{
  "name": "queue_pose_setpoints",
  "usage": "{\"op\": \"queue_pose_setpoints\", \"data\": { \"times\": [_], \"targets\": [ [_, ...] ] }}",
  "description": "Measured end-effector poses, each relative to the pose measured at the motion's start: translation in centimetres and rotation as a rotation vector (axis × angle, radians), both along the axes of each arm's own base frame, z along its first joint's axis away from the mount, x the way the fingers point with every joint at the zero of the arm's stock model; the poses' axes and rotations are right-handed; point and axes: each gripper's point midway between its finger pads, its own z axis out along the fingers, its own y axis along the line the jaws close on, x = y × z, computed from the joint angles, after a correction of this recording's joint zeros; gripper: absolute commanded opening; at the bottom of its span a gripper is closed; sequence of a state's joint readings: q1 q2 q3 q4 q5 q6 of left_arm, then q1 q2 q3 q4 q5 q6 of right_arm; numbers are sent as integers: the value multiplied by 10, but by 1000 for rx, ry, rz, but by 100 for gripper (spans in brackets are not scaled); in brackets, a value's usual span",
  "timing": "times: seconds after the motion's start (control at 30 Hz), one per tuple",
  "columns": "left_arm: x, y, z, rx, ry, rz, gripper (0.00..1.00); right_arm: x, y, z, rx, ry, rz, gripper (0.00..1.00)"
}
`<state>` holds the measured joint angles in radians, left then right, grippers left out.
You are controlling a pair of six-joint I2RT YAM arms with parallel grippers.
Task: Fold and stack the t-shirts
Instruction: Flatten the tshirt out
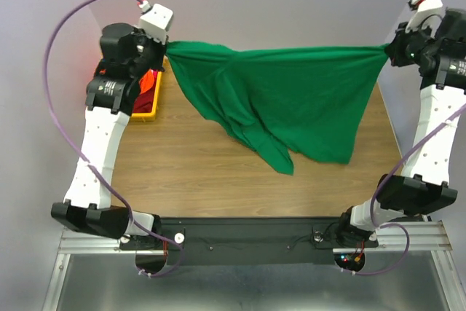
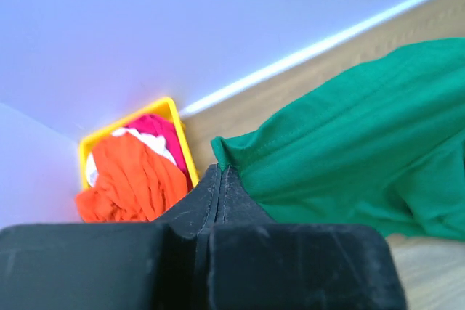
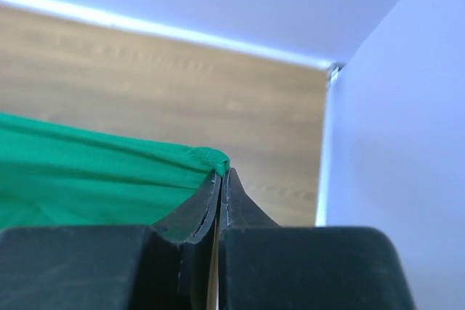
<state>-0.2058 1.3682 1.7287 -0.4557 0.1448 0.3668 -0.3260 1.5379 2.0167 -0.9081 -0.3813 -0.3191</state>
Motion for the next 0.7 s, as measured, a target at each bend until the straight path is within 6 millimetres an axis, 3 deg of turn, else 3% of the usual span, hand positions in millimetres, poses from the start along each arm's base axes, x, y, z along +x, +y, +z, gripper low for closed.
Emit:
{"op": "queue_pose_setpoints", "data": {
  "times": [0.17, 0.27, 0.4, 0.5, 0.57, 0.7],
  "targets": [
    [-32, 8, 64, -71, -188, -17, 0, -25, -3, 73, -59, -209, -79, 1],
    [-68, 12, 109, -118, -325, -26, 0, -52, -1, 123, -100, -354, -126, 1],
    [-136, 24, 165, -179, -528, -27, 0, -114, 8, 201, -169, -602, -190, 1],
    [-192, 37, 200, -217, -676, -18, 0, -161, 16, 241, -207, -748, -230, 1],
    [-218, 43, 211, -228, -735, -15, 0, -187, 21, 258, -225, -817, -248, 1],
    [-293, 59, 241, -261, -904, -5, 0, -249, 36, 296, -287, -987, -280, 1]
  ]
}}
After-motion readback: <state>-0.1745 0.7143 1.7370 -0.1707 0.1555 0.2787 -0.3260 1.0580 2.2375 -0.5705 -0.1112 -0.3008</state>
